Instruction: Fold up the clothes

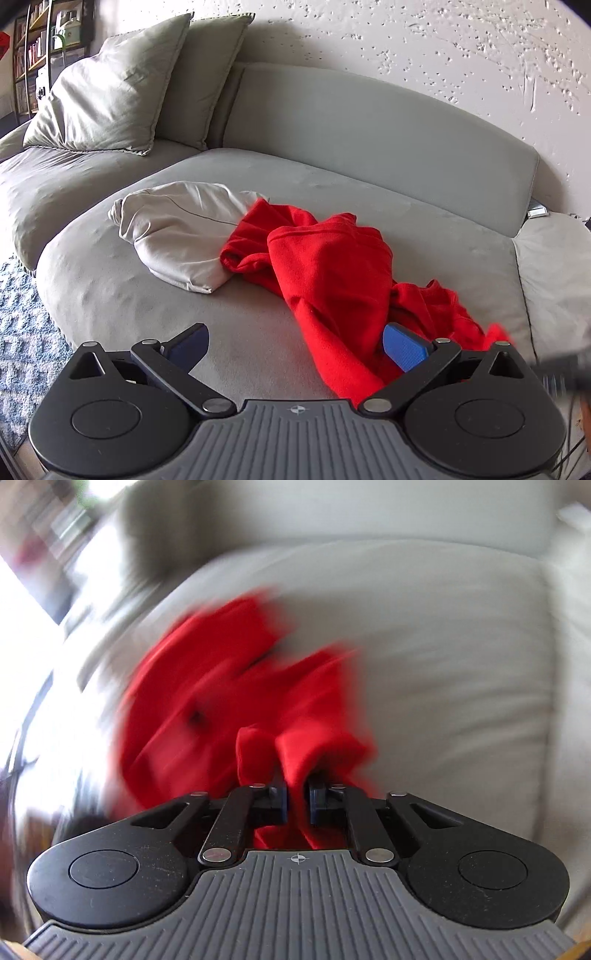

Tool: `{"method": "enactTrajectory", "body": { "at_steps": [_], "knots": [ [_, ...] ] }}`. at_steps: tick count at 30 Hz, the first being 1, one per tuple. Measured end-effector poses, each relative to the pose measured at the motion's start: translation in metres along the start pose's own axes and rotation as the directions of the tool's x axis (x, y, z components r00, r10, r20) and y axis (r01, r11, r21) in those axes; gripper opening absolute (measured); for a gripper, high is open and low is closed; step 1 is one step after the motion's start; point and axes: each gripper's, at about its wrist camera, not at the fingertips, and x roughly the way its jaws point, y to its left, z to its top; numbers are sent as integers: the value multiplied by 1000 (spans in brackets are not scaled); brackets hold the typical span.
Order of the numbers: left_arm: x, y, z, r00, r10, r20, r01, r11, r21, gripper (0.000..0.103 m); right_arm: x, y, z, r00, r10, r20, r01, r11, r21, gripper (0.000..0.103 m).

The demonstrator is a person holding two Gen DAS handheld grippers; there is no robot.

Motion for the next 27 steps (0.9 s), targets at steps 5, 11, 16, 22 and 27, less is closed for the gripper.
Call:
{"method": "enactTrajectory", "body": {
  "at_steps": [5, 11, 16, 22, 27],
  "knots": [
    [3, -14, -2, 999, -40, -10, 40, 999, 37, 101, -12, 57, -38, 986, -9, -168, -15, 989, -146, 17],
    [21, -47, 7, 992, -115, -51, 118, 992, 54, 96, -52, 24, -10, 995, 56, -80, -57, 998, -6, 56],
    [35, -75, 15, 980, -177, -86, 183, 981, 65, 77, -84, -14, 15, 998, -23, 53, 13, 984, 175, 59],
    [76, -127, 42, 957, -230, -179, 241, 970, 44, 84, -94, -68, 11, 991, -30, 128, -21, 926, 376, 59],
    [122, -199, 47, 949, -122, -292, 192, 956, 223, 84, -76, -101, -1, 985, -60, 161, -30, 863, 504, 59]
  ]
}}
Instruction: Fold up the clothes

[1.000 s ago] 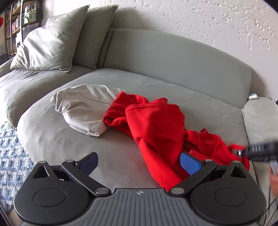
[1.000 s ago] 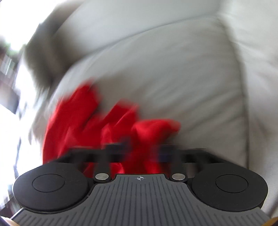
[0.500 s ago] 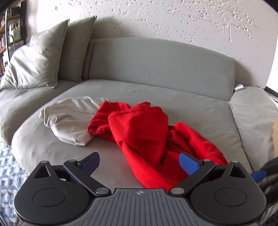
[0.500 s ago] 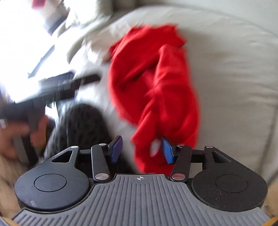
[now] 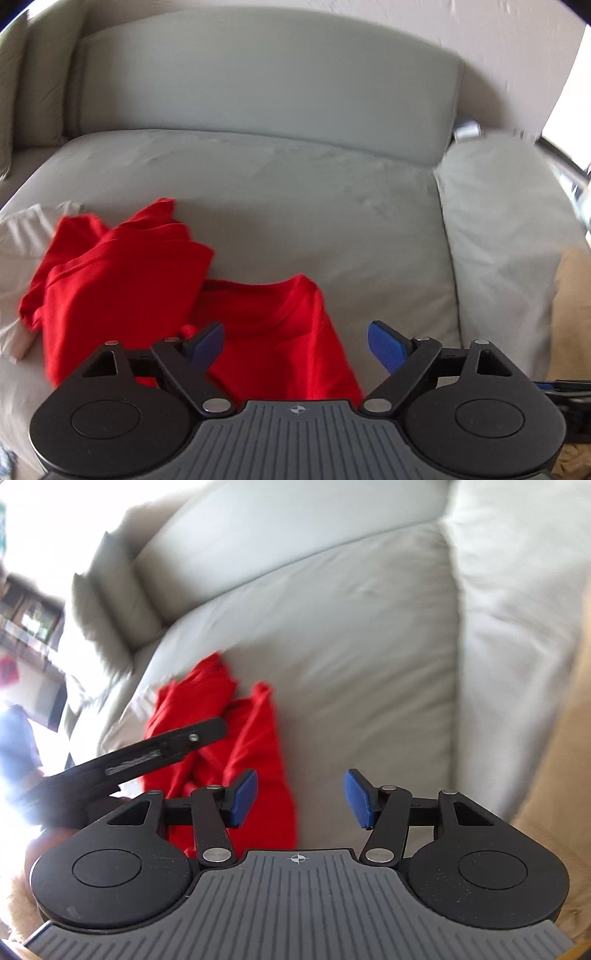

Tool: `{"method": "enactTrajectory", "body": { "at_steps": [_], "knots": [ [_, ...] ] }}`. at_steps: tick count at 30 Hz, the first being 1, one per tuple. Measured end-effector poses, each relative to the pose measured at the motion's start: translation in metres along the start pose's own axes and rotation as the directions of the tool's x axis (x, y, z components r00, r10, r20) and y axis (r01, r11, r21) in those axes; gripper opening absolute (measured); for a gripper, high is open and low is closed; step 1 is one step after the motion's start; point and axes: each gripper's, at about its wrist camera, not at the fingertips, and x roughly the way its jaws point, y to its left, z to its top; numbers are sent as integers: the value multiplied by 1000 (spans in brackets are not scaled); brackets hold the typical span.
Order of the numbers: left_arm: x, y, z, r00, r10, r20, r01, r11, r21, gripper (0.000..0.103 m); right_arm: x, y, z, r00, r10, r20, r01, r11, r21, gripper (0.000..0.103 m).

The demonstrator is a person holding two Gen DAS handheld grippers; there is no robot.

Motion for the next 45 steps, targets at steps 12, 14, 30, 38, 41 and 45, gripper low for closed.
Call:
{"method": "enactTrajectory", "body": {
  "at_steps": [12, 14, 30, 38, 41, 45],
  "knots": [
    [-70, -24, -102, 952, -275, 135, 199, 890, 410, 2, -7, -18, 8, 996, 25, 85, -29, 999, 44, 59],
    [-111, -8, -129, 892, -432, 131, 331, 823, 462, 2, -5, -17, 11, 997, 57, 57, -60, 997, 52, 59],
    [-241, 104, -166, 823, -423, 380, 300, 891, 341, 3, 107, 40, -8, 909, 398, -125, -336, 877, 343, 74],
    [-238, 95, -182, 801, -510, 312, 356, 826, 437, 3, 102, 109, 11, 944, 183, -276, -171, 983, 68, 71],
    [-238, 96, -183, 803, -508, 312, 349, 825, 445, 3, 112, 123, 6, 925, 19, -379, -41, 998, -49, 76],
    [-237, 99, -184, 806, -504, 311, 340, 823, 455, 3, 130, 129, -11, 894, -83, -440, 26, 990, -136, 24]
  ]
}}
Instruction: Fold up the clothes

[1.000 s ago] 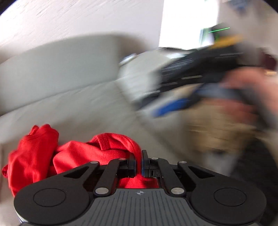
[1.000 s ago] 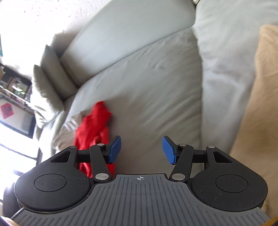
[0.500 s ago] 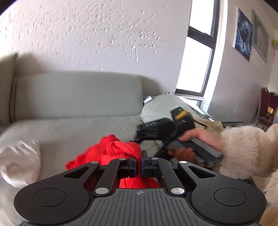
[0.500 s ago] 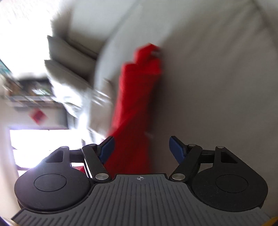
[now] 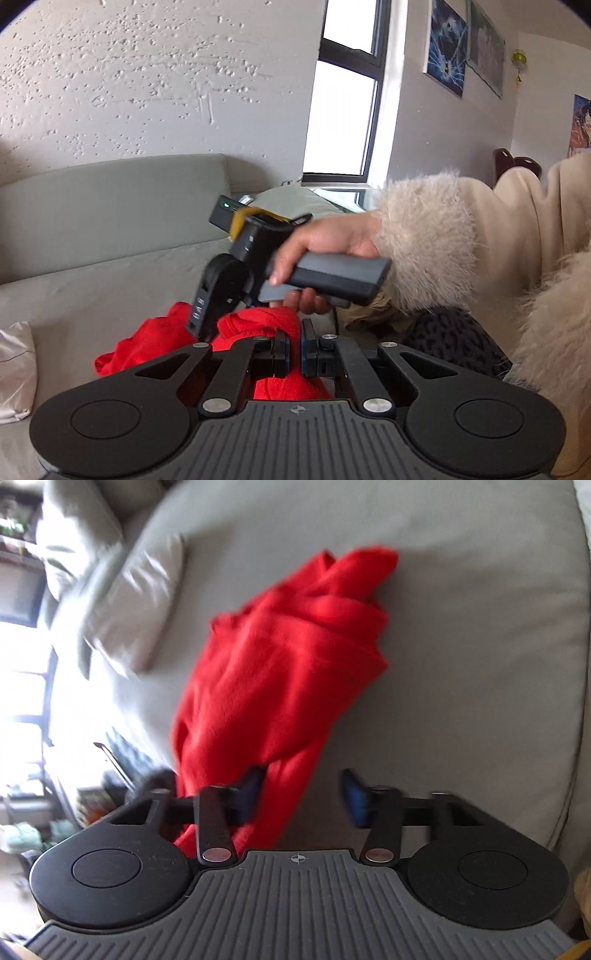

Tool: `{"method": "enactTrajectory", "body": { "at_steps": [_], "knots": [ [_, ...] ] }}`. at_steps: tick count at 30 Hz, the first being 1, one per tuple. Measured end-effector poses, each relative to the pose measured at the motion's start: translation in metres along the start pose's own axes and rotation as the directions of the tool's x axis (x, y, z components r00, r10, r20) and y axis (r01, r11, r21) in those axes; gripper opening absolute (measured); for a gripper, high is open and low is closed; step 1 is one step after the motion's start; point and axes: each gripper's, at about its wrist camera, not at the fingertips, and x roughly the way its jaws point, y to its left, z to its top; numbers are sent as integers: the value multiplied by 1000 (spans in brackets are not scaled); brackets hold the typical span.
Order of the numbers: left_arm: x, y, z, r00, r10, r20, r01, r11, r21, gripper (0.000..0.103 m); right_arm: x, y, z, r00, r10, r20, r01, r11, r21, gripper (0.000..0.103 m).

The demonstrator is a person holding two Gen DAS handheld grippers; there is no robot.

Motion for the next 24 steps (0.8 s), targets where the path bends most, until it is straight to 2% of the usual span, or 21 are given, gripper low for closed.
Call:
{"method": "enactTrajectory", "body": {
  "at_steps": [1, 3, 4, 5, 6, 7, 8, 9, 11, 12, 13, 14, 15, 16, 17, 18, 19, 20, 21, 22, 24],
  "knots": [
    [0, 0, 0, 1000, 1, -1, -1, 1000, 3, 3, -1, 1, -1, 999, 36, 39, -36, 999, -2, 9],
    [1, 4, 2, 999, 39, -5, -39, 999, 19, 3, -9, 4, 0, 982, 90, 166, -93, 996, 11, 8],
    [4, 11, 10, 993, 120, -7, -120, 992, 43, 3, -20, 8, 4, 963, 102, 248, -110, 994, 20, 7],
    [7, 23, 23, 978, 208, 9, -208, 976, 63, 3, -35, 13, 11, 938, 103, 332, -119, 992, 29, 7],
    [10, 38, 41, 956, 292, 38, -294, 953, 75, 3, -56, 20, 20, 901, 95, 424, -125, 991, 42, 7],
    [10, 52, 64, 927, 363, 91, -370, 925, 83, 3, -85, 28, 29, 846, 92, 526, -139, 989, 50, 7],
    [7, 66, 93, 893, 419, 165, -436, 896, 85, 3, -122, 40, 34, 764, 101, 637, -158, 987, 34, 7],
    [2, 76, 122, 851, 460, 253, -494, 866, 86, 3, -164, 54, 31, 655, 118, 746, -171, 985, -6, 7],
    [-12, 81, 171, 756, 476, 448, -571, 816, 96, 4, -251, 84, 2, 384, 182, 905, -161, 979, -128, 7],
    [-16, 79, 190, 712, 463, 528, -594, 798, 101, 4, -287, 98, -20, 268, 203, 942, -117, 977, -178, 7],
    [-15, 78, 192, 706, 453, 544, -595, 797, 108, 4, -309, 111, -39, 198, 200, 960, -54, 980, -193, 7],
    [-8, 78, 179, 736, 450, 506, -576, 809, 118, 5, -325, 121, -56, 149, 186, 971, 11, 982, -190, 7],
    [-1, 77, 165, 764, 445, 467, -556, 821, 127, 5, -331, 126, -67, 145, 152, 978, 58, 985, -162, 9],
    [6, 77, 152, 791, 440, 426, -536, 833, 135, 5, -332, 127, -73, 174, 101, 979, 94, 988, -119, 12],
    [13, 76, 138, 815, 433, 385, -516, 845, 142, 5, -324, 122, -70, 249, 47, 967, 108, 991, -76, 13],
    [20, 76, 125, 838, 425, 343, -495, 856, 148, 5, -310, 111, -61, 356, -8, 935, 109, 993, -33, 26],
    [27, 75, 112, 859, 416, 300, -473, 868, 153, 5, -292, 95, -53, 463, -57, 884, 94, 995, 16, 46],
    [34, 75, 98, 878, 405, 256, -451, 879, 156, 4, -270, 76, -45, 569, -98, 817, 68, 995, 72, 52],
    [41, 74, 85, 894, 394, 212, -429, 889, 159, 4, -245, 54, -41, 660, -110, 743, 23, 992, 127, 54],
    [48, 74, 71, 909, 382, 167, -407, 899, 160, 3, -222, 32, -45, 727, -104, 679, -16, 986, 168, 53],
    [62, 73, 45, 932, 354, 77, -361, 919, 160, 3, -181, -6, -60, 825, -87, 558, -57, 970, 236, 54]
  ]
}}
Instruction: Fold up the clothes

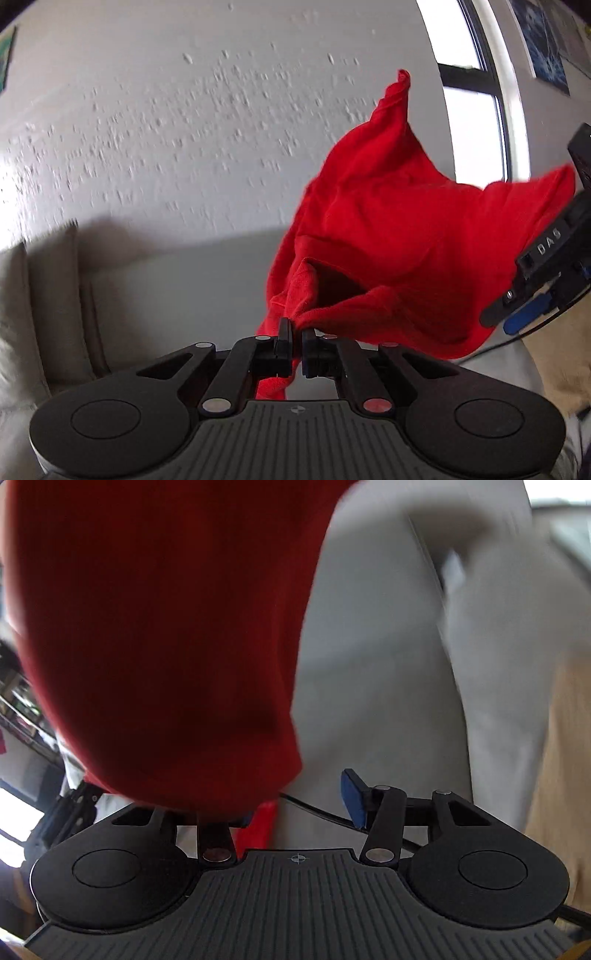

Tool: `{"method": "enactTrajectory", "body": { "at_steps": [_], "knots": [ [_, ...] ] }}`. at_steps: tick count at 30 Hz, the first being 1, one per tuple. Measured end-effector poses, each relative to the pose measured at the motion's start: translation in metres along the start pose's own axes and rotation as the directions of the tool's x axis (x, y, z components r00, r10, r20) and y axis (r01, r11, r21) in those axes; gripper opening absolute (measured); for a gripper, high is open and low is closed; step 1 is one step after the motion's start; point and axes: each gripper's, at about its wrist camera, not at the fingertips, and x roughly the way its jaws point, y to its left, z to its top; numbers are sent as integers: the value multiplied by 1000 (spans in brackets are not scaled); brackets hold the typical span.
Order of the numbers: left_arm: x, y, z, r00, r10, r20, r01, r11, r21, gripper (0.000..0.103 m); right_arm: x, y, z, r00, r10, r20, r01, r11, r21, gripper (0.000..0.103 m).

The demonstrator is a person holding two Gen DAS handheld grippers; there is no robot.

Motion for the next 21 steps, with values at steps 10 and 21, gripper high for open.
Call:
{"method": "enactTrajectory", "body": {
  "at_steps": [10, 21],
  "knots": [
    [-2, -12, -74, 971, -119, -207, 70, 971, -230, 42, 36, -88, -71, 997, 72, 3, -68, 937, 344, 62],
    [13, 3, -72, 939, -77, -334, -167, 748, -642, 57, 49, -147, -113, 999, 18, -48, 4, 907, 421, 59]
  ]
}}
